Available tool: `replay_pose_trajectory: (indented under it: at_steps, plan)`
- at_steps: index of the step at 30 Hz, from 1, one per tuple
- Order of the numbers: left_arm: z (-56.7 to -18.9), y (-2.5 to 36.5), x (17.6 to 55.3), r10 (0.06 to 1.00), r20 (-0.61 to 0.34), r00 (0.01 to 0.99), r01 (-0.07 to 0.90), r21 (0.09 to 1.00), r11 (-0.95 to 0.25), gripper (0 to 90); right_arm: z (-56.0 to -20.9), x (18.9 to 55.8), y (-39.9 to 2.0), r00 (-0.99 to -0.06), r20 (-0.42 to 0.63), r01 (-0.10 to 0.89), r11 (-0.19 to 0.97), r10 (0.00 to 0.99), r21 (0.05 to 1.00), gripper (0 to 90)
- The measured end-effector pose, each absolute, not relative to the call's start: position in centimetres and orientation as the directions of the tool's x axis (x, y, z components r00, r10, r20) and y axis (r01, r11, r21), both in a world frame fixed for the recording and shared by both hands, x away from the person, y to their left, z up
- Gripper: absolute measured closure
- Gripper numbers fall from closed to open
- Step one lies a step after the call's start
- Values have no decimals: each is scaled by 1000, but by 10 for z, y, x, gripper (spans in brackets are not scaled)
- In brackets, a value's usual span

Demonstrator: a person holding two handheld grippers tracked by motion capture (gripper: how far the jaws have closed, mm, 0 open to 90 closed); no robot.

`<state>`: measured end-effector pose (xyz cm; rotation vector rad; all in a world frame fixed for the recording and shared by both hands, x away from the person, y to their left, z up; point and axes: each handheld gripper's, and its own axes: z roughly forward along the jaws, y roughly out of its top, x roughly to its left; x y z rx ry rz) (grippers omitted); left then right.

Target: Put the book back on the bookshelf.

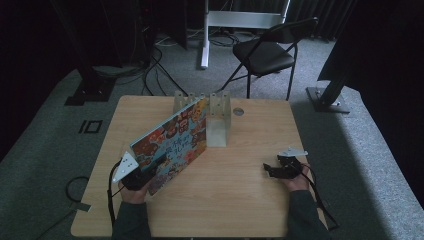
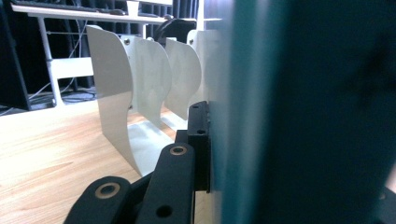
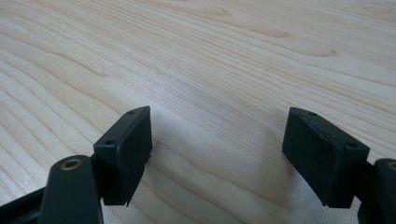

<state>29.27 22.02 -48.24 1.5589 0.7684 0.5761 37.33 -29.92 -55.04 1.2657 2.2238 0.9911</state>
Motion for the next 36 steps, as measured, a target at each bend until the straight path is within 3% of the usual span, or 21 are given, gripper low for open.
replay_pose_trajectory:
  at_steps: [36]
  plan:
    - [-468,238,273,832,-78,549,133,991,6,812,-550,373,-299,-513,7,579,340,859,741,237]
